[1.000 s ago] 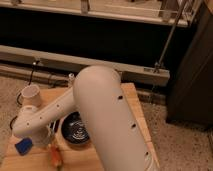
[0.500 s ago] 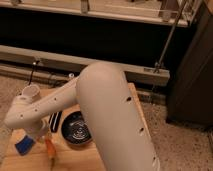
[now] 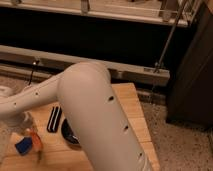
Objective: Place the pepper on the white sponge
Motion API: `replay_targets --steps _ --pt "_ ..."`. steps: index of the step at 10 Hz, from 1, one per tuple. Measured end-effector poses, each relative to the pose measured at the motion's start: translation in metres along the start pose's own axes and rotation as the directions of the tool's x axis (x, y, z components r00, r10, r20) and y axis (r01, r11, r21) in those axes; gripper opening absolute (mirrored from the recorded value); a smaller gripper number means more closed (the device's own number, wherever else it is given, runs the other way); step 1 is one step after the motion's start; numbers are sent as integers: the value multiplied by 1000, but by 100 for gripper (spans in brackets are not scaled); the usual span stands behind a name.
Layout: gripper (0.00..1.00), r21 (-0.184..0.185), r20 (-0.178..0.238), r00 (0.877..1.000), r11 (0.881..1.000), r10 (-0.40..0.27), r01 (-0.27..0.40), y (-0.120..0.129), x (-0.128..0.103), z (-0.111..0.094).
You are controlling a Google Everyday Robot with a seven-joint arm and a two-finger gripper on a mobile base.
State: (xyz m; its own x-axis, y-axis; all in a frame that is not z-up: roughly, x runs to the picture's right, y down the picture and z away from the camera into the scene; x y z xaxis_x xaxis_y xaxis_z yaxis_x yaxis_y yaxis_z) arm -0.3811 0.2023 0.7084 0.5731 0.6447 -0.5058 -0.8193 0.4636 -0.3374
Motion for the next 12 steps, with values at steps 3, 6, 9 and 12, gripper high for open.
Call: replay_targets --steps 3,6,9,12 --pt "31 -62 9 1000 998 -8 9 20 -25 -2" --pt "32 -91 6 1000 996 -19 19 36 -40 7" --pt "53 -110 -8 1000 994 -16 15 37 -46 24" --pt "56 -118 -15 1000 993 -16 14 33 -45 39"
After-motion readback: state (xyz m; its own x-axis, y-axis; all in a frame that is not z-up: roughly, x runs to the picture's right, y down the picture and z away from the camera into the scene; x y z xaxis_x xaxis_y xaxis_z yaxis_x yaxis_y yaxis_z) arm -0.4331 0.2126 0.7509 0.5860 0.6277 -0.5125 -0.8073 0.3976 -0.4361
